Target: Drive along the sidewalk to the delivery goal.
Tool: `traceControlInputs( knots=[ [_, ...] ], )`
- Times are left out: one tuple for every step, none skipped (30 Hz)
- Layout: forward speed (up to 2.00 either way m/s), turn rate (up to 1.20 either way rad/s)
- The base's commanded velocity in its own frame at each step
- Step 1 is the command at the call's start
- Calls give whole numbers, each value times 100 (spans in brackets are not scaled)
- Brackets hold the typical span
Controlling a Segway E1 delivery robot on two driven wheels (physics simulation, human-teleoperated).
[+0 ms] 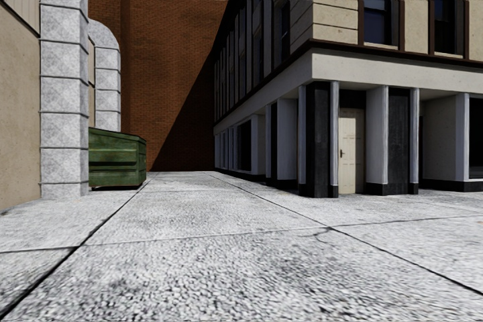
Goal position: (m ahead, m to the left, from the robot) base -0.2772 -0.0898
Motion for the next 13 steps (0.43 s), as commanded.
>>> traceControlInputs(
  knots=[
    [0,0],
    [0,0],
    [0,0],
    [0,0],
    [0,0],
    [0,0],
    [0,0],
    [0,0],
    [0,0],
    [0,0],
    [0,0],
    [0,0],
    [0,0]
  ],
)
